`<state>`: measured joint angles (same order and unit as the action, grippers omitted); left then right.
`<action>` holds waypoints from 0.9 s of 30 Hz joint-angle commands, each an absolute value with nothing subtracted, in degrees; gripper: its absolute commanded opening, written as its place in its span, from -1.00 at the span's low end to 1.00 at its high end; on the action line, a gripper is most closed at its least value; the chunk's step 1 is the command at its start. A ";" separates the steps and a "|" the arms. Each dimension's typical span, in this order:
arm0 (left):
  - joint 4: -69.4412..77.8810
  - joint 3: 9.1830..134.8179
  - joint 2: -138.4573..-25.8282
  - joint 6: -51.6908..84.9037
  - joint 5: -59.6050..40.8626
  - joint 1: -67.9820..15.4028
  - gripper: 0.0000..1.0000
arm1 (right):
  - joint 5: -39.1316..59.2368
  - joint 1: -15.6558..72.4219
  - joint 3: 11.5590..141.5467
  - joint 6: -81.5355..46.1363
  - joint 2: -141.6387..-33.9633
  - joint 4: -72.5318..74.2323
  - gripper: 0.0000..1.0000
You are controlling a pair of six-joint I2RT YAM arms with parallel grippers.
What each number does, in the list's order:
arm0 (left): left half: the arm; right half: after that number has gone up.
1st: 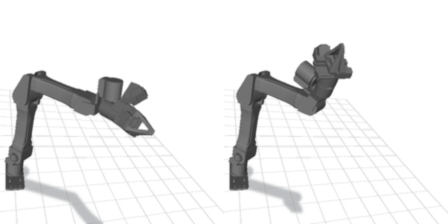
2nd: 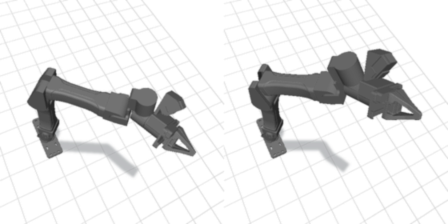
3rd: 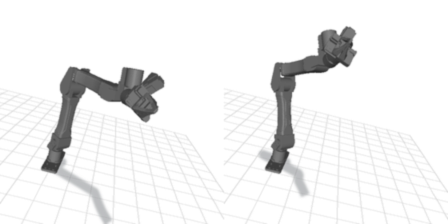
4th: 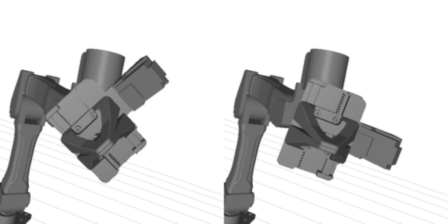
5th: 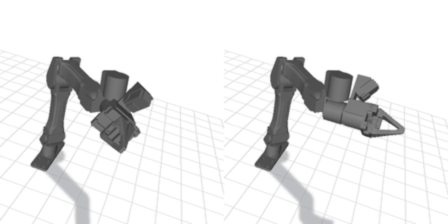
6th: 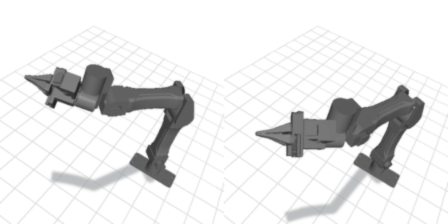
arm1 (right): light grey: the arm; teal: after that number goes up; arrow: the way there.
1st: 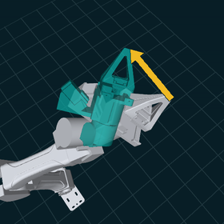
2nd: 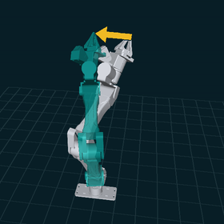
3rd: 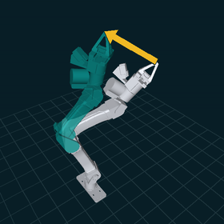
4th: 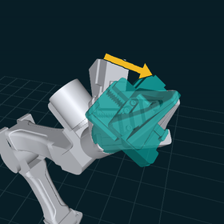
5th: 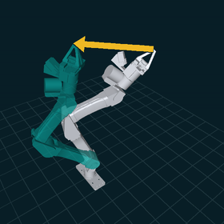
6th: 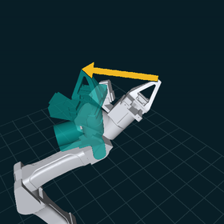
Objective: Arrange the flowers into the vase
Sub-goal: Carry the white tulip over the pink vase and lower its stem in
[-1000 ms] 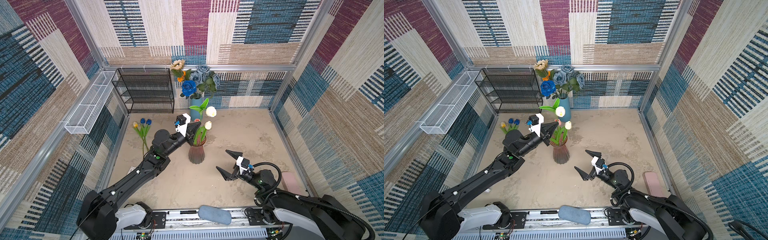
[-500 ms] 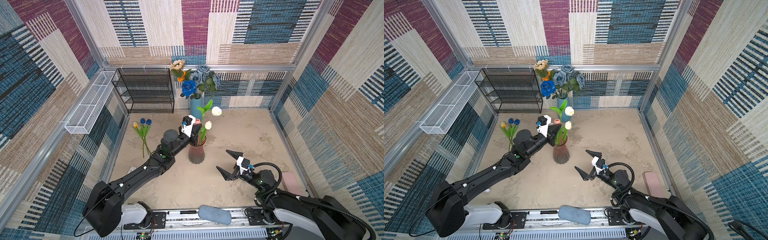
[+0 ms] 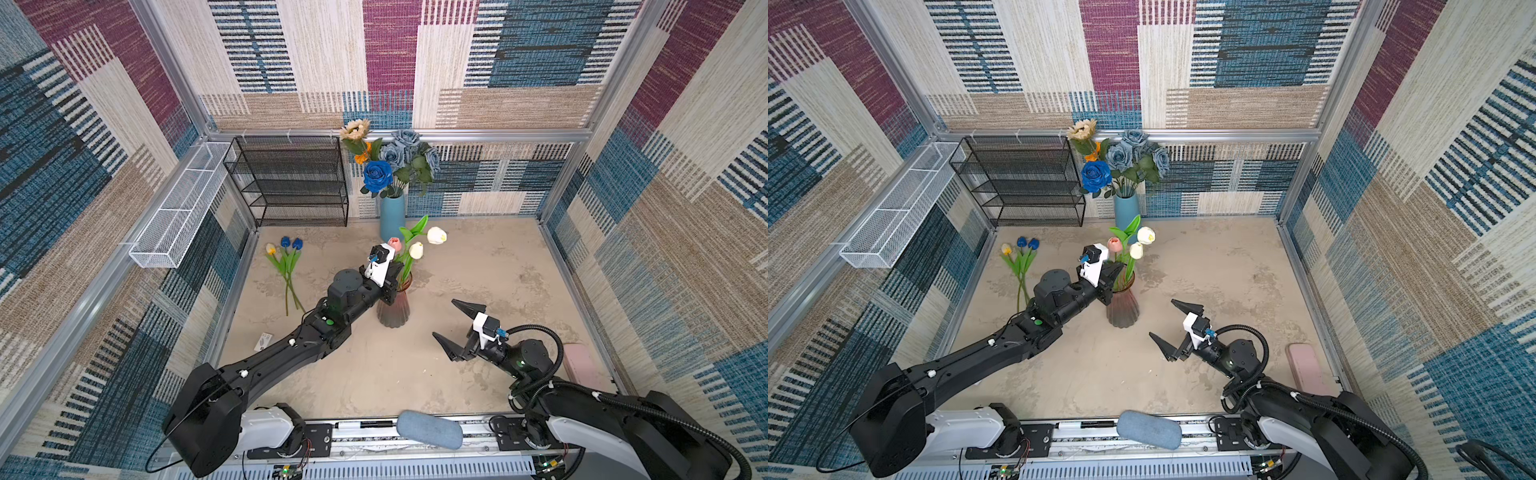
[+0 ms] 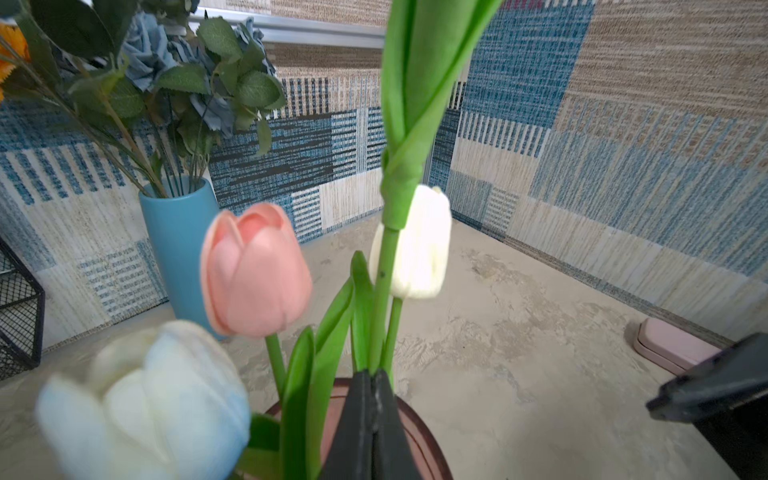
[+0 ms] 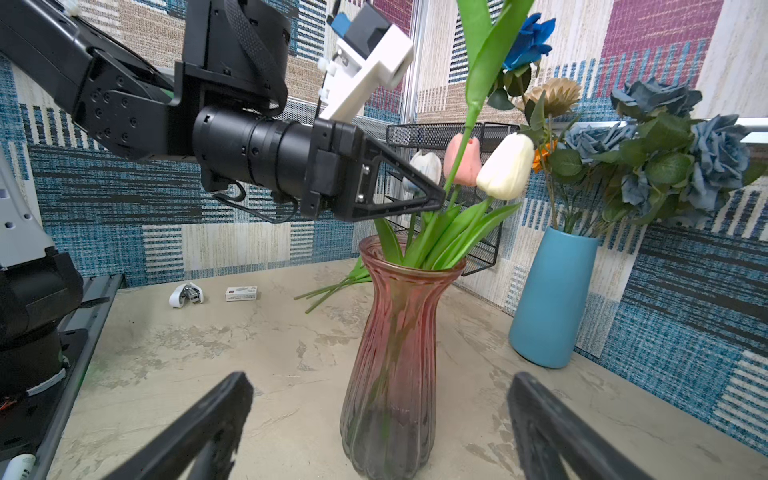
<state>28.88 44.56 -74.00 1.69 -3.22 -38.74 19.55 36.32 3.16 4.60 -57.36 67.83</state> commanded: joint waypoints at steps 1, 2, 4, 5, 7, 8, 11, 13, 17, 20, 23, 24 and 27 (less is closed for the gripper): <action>30.49 43.84 -74.27 0.35 -2.15 -38.77 -1.00 | 19.70 36.38 3.34 4.65 -57.42 68.19 0.99; 30.58 43.64 -74.35 0.34 -2.11 -38.82 -1.00 | 19.62 36.39 3.47 4.75 -57.69 68.18 0.99; 30.79 43.04 -74.36 0.32 -2.41 -38.85 -1.00 | 19.76 36.32 3.69 4.75 -58.01 67.99 0.99; 31.42 42.53 -74.44 0.27 -2.82 -38.85 -0.90 | 20.01 36.39 3.78 4.75 -57.93 67.92 0.99; 31.73 41.97 -74.45 0.00 -3.25 -38.93 -0.80 | 20.13 36.38 3.54 4.66 -57.74 68.21 0.99; 31.73 41.72 -74.29 0.00 -3.25 -39.02 -0.80 | 19.89 36.37 3.44 4.66 -57.98 68.57 0.99; 31.80 40.66 -73.42 -0.33 -3.75 -39.20 -0.74 | 19.68 36.39 3.99 4.75 -59.21 68.47 0.99; 32.08 40.18 -73.14 -0.94 -3.89 -39.29 -0.57 | 20.49 36.39 4.22 4.62 -59.33 68.20 0.99; 31.67 39.48 -72.13 -1.23 -3.11 -39.37 -0.55 | 20.06 36.34 3.94 4.48 -59.56 69.02 0.99; 32.06 38.86 -71.39 -1.19 -2.34 -39.37 -0.68 | 20.35 36.34 4.39 4.52 -59.95 68.40 0.99; 31.10 39.64 -71.92 -2.02 -2.53 -39.37 -0.88 | 20.66 36.38 4.22 4.31 -59.50 68.60 0.99; 30.27 40.19 -72.01 -1.86 -2.59 -39.37 -0.95 | 20.53 36.39 4.22 4.35 -59.50 68.61 0.99; 29.15 41.32 -72.34 -1.86 -3.50 -39.37 -1.00 | 20.21 36.39 4.39 4.47 -59.85 68.25 0.99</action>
